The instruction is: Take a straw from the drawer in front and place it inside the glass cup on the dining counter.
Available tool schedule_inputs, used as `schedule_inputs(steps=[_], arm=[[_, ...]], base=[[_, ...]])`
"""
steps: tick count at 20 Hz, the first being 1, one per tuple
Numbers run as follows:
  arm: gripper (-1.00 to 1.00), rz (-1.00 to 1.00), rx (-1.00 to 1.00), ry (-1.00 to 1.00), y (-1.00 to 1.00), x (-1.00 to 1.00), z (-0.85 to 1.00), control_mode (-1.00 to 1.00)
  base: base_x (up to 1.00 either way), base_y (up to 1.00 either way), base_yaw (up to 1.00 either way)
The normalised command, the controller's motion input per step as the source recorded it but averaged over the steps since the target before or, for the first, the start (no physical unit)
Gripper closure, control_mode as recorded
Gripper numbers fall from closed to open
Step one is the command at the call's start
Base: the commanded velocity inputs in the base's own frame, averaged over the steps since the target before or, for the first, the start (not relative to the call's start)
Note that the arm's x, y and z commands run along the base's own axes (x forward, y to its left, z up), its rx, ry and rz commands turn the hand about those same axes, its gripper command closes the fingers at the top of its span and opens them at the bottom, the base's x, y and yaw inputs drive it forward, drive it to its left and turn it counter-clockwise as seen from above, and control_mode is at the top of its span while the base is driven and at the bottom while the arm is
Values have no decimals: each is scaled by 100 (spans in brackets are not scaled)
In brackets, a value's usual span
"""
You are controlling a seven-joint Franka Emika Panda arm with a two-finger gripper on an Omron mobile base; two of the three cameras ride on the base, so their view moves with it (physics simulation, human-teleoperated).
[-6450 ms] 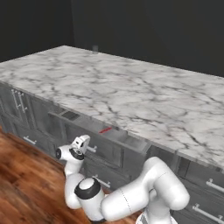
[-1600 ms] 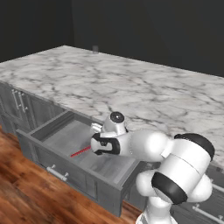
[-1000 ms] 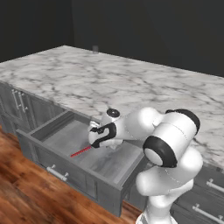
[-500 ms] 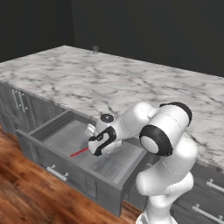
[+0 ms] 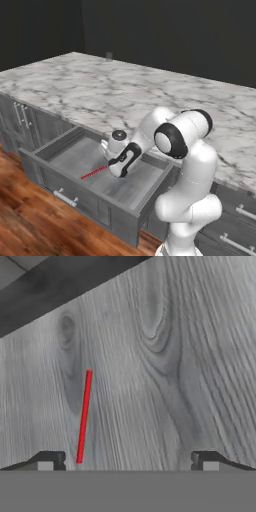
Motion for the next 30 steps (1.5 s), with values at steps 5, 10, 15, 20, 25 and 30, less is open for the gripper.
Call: schedule_inputs(steps=[5,10,15,20,25,30], arm=[[-100,-6,0,12,26,22,0,-100],[-100,-4,3,14,3,41,0,-100],[-100,-1,7,21,0,58,0,-100],[-100,0,4,15,0,54,0,-100],[-100,0,0,5,2,40,15,-100],[-100,0,0,4,8,10,3,-100]], base=[[0,0,0],[0,0,0],[0,0,0],[0,0,0],[0,0,0],[0,0,0]])
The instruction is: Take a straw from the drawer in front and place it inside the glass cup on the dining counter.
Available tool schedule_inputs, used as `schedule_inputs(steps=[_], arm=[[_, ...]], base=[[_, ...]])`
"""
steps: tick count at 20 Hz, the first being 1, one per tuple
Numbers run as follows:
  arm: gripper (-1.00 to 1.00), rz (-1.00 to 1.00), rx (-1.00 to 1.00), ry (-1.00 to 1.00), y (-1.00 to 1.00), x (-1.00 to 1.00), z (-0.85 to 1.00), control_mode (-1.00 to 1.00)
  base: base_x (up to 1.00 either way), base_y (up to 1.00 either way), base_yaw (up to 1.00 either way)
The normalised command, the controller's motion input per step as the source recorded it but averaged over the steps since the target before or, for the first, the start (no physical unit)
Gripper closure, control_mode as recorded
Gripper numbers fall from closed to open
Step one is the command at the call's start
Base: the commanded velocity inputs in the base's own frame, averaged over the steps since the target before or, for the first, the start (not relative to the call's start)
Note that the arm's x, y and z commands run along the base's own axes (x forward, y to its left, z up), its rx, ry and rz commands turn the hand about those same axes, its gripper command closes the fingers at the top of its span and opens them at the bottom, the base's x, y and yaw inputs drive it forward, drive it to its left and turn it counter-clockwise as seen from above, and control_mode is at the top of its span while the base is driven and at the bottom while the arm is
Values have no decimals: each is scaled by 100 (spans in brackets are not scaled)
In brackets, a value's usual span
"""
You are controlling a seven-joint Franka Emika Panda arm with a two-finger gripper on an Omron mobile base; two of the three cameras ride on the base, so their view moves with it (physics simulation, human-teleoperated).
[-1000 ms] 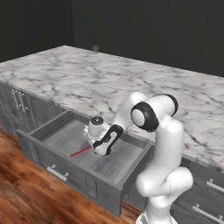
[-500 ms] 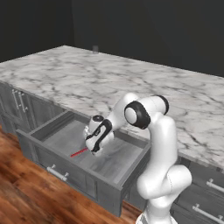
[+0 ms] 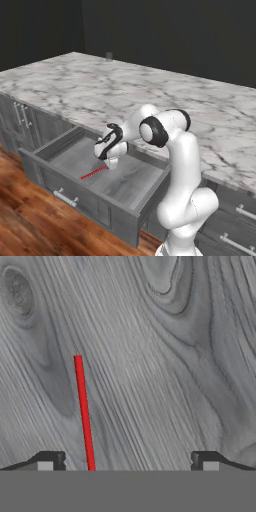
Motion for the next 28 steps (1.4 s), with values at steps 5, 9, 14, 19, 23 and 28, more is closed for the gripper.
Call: schedule_inputs(steps=[5,9,14,19,23,28], arm=[[-100,0,0,3,12,0,0,-100],[-100,0,0,2,4,0,-9,-100],[-100,0,0,0,0,0,-25,-100],[-100,0,0,0,3,2,-28,-100],[-100,0,0,0,15,19,-6,-100],[-100,0,0,0,16,35,0,-100]], base=[[0,0,0],[0,0,0],[0,0,0],[0,0,0],[0,0,0],[0,0,0]])
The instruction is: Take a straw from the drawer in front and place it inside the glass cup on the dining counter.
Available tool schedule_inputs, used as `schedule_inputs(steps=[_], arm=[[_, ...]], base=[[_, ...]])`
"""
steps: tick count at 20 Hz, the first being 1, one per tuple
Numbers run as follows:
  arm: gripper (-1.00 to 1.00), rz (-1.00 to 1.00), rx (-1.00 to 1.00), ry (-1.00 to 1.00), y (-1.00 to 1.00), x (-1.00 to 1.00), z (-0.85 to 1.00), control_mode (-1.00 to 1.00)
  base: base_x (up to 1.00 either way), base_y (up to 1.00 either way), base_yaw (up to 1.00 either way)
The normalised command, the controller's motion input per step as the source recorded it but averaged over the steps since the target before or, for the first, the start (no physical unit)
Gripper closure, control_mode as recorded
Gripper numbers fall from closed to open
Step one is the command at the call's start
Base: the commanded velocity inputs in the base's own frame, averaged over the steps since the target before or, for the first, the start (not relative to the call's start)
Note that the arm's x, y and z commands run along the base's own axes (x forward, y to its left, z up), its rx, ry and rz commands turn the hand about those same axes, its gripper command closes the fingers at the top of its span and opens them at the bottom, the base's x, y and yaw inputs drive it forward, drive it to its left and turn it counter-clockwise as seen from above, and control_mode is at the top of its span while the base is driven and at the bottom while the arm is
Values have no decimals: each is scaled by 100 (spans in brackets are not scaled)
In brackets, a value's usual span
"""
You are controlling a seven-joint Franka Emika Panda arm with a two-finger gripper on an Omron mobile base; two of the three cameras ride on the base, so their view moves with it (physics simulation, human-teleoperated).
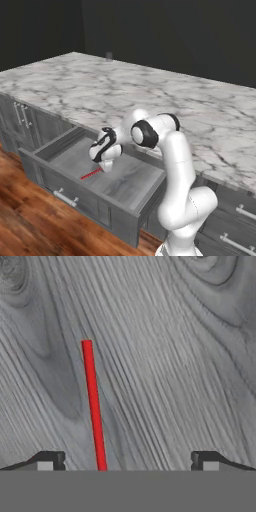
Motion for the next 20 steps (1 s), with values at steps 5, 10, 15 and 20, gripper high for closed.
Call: schedule_inputs(steps=[5,10,15,20], arm=[[-100,0,0,0,7,26,-14,-100],[-100,0,0,1,2,9,-27,-100],[-100,0,0,1,0,11,-30,-100],[-100,0,0,1,0,13,-26,-100]], base=[[0,0,0],[0,0,0],[0,0,0],[0,0,0]])
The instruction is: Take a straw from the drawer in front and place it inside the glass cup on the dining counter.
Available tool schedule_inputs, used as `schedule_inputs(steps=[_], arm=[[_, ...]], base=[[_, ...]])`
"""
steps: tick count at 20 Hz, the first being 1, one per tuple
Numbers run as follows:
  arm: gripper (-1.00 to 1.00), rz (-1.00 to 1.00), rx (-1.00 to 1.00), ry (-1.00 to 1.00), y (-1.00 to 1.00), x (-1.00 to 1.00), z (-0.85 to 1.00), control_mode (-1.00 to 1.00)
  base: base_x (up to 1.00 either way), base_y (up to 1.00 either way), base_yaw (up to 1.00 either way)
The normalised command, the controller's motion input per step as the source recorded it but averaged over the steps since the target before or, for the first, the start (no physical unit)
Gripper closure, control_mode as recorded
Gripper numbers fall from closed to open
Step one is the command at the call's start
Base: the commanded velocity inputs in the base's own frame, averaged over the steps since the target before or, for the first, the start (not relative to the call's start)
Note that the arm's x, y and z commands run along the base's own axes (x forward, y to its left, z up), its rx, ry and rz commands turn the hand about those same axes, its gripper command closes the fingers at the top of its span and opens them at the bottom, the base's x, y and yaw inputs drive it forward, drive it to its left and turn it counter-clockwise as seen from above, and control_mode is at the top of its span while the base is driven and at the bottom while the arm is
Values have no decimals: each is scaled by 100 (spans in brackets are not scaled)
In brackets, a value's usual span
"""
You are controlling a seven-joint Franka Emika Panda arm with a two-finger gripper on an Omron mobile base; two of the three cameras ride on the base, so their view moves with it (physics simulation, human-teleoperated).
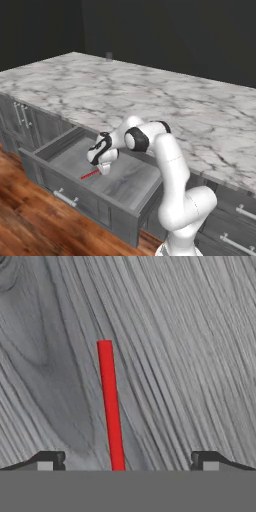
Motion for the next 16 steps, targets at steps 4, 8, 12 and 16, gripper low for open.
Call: schedule_inputs(steps=[4,8,12,16], arm=[[-100,0,0,4,0,12,-26,-100],[-100,0,0,5,0,13,-27,-100],[-100,0,0,5,0,18,-22,-100],[-100,0,0,6,0,23,-20,-100]], base=[[0,0,0],[0,0,0],[0,0,0],[0,0,0]])
